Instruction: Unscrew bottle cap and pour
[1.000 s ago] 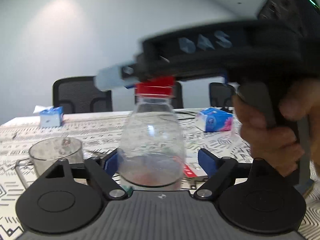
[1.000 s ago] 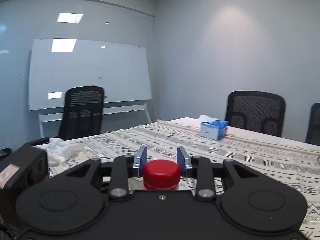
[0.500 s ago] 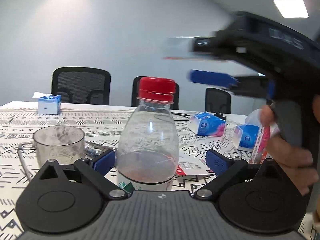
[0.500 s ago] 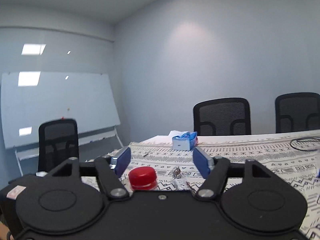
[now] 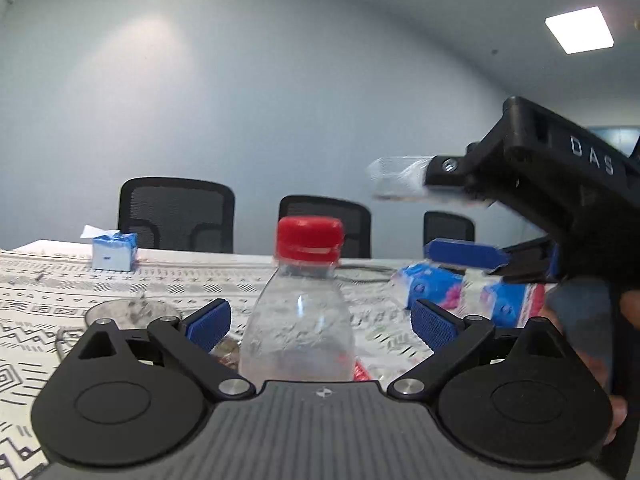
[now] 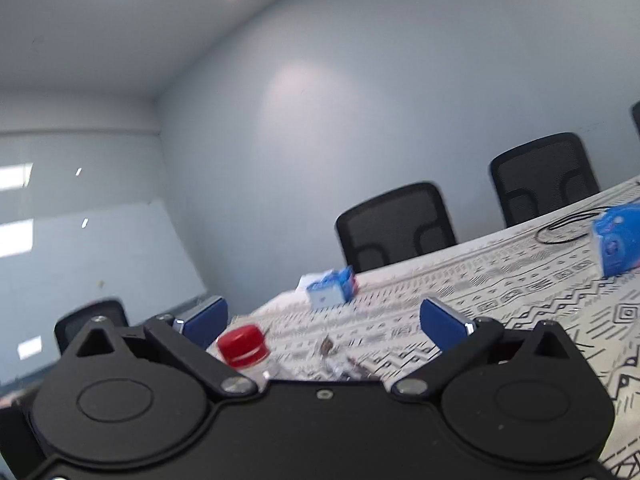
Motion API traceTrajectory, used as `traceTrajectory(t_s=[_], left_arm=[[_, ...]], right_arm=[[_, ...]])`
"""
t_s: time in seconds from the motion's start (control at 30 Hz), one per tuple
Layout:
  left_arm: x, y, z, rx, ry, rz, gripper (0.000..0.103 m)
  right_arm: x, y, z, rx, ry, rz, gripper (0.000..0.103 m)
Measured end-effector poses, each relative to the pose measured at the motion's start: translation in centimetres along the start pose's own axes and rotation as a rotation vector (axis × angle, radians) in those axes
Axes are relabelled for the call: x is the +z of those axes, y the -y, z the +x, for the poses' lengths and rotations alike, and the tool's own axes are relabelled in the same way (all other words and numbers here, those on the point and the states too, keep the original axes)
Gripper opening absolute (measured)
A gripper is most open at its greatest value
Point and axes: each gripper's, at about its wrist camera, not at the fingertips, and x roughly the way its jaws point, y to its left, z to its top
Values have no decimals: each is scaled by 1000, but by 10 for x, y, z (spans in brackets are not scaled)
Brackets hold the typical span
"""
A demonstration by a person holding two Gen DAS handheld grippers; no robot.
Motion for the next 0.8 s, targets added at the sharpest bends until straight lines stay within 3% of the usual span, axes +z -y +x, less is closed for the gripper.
traceTrajectory(t_s=[0.07, 0.13, 0.17, 0.2, 0.27, 0.33, 0.4, 0.5, 0.8], left_arm=[[-2, 6, -2, 37, 47, 53, 98], [-2, 9, 0, 43, 39, 69, 91], [-1, 11, 2, 43, 27, 71, 67], [-1, 11, 3, 50, 14, 64, 50], [0, 15, 5, 83, -1, 64, 49], [2, 19, 3, 97, -8, 68, 49], [3, 22, 1, 108, -13, 71, 48], [5, 24, -3, 131, -12, 73, 46], [12, 22, -2, 141, -14, 99, 42]], right_arm=[[3, -9, 3, 23, -23, -35, 91], [7, -22, 6, 36, -54, -89, 74], [8, -30, 9, 37, -72, -123, 73], [9, -38, 14, 35, -91, -165, 73], [10, -52, 24, 30, -121, -234, 70], [11, -63, 31, 26, -150, -291, 58], [12, -70, 35, 14, -171, -328, 56], [11, -80, 36, -28, -190, -373, 36], [4, -96, 43, -72, -202, -466, 34]])
